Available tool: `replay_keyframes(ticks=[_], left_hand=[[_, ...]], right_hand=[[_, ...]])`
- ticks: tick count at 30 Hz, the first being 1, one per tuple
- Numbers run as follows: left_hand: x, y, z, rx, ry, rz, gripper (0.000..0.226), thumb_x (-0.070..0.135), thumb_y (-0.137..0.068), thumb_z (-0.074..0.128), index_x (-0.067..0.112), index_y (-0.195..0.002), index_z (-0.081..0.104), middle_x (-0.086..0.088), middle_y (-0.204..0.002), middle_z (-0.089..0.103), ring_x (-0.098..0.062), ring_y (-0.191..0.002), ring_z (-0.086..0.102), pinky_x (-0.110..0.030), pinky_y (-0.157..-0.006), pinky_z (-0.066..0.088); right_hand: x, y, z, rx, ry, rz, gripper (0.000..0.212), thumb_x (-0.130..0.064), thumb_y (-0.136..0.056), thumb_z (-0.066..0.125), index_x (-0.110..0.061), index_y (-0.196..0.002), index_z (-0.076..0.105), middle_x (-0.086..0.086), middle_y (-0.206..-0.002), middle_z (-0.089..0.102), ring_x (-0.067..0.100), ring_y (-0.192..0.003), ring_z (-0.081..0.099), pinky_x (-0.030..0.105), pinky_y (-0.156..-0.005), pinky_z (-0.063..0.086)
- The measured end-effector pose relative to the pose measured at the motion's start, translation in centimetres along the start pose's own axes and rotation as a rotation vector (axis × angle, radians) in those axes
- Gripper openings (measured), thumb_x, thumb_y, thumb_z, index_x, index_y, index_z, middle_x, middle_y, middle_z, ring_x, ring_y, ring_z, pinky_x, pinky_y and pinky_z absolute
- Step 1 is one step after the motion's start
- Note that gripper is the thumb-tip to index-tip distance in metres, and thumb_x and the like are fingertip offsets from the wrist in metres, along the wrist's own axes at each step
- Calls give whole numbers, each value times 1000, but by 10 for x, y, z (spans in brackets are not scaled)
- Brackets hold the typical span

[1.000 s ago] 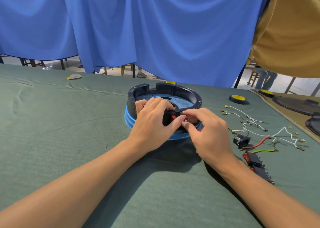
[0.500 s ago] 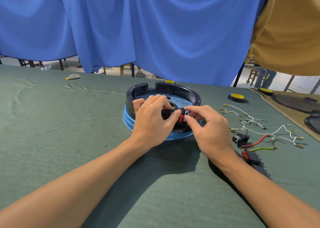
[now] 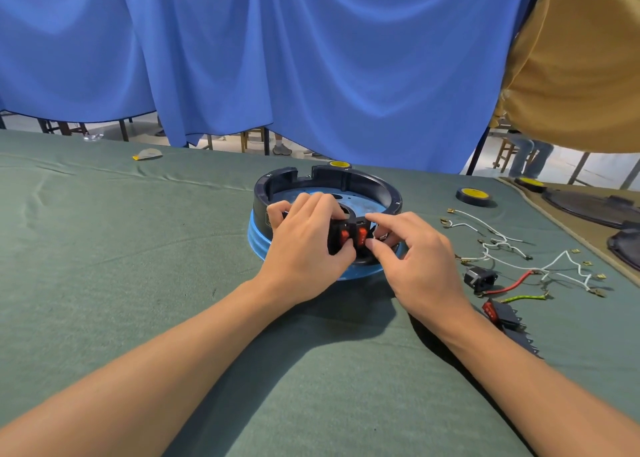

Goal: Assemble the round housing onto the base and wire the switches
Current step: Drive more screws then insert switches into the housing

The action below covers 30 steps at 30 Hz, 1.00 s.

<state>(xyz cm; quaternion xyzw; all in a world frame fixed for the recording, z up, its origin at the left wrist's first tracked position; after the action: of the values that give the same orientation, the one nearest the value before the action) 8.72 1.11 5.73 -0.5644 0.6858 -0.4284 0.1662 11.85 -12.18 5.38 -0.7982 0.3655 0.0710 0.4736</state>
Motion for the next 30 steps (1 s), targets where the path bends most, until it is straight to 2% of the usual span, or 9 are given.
replay_keyframes(ticks=[4, 7, 10, 16, 19, 20, 23, 27, 30], left_hand=[[-1, 0, 0, -4, 2, 17, 27, 31, -74, 64, 12, -91, 55, 4, -89, 59, -20, -87, 53, -31, -76, 18], [0, 0, -1, -9, -19, 16, 34, 36, -72, 67, 11, -93, 57, 3, -90, 61, -20, -90, 54, -31, -77, 18], [0, -1, 0, 3, -14, -7, 34, 32, -75, 75, 10, -93, 56, 3, -91, 61, -22, -91, 54, -31, -76, 15], [1, 1, 0, -9, -32, -27, 31, 27, -76, 76, 11, -93, 55, 3, -92, 60, -21, -91, 52, -30, -76, 14], [4, 4, -1, 0, -51, 5, 27, 27, -80, 72, 10, -96, 59, 2, -95, 63, -22, -96, 56, -30, -80, 17], [5, 4, -1, -1, -66, 13, 27, 29, -82, 69, 10, -100, 60, 2, -99, 64, -21, -99, 56, -30, -81, 18], [13, 5, 4, -24, -123, 45, 33, 35, -89, 63, 13, -114, 64, 4, -113, 66, -19, -110, 57, -37, -88, 24], [24, 6, 13, -54, -126, 91, 26, 24, -94, 57, 12, -115, 67, 2, -113, 68, -22, -110, 59, -42, -89, 30], [23, 6, 13, -41, -121, 91, 25, 19, -93, 57, 11, -114, 67, 1, -112, 68, -23, -107, 59, -38, -88, 26]], right_hand=[[0, 0, 0, -6, 1, 6, 34, -9, -84, 71, -19, -117, 69, -7, -92, 64, 6, -74, 56, 10, -71, 41], [0, -1, 0, -6, 26, 19, 33, -12, -84, 71, -21, -116, 69, -7, -92, 65, 10, -76, 59, 26, -73, 50], [1, -1, 2, 1, 56, 31, 33, -15, -84, 71, -23, -116, 69, -8, -89, 65, 16, -80, 61, 41, -73, 53], [-7, 0, -1, -35, 110, -24, 30, -15, -87, 65, -22, -116, 68, -6, -95, 65, 17, -81, 62, 41, -73, 54], [-9, -8, -24, 0, 250, -23, 21, -18, -88, 62, -24, -105, 70, -5, -96, 65, 22, -84, 62, 39, -70, 52], [-1, -13, -33, -33, 337, 35, 17, -20, -86, 61, -27, -99, 70, -5, -95, 65, 24, -85, 61, 38, -71, 51], [38, -19, -54, -319, 631, 315, 3, -29, -82, 65, -28, -84, 64, 3, -94, 66, 30, -89, 59, 36, -70, 47], [68, -6, -69, -622, 787, 496, 30, -49, -77, 73, -22, -86, 62, 4, -92, 66, 29, -94, 61, 42, -83, 52], [76, 7, -63, -803, 786, 533, 41, -56, -77, 71, -16, -78, 60, 0, -65, 70, 19, -69, 70, 37, -77, 55]])
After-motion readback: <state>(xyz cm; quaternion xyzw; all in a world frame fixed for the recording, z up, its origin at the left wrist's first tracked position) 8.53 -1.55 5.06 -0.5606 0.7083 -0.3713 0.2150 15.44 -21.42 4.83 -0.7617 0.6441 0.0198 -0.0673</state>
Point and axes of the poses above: each hand's wrist, its own y-axis away from the middle knuckle, its own z-axis out of the palm, x = y × z, the point moved 9 cm from there along -y, towards the middle knuckle
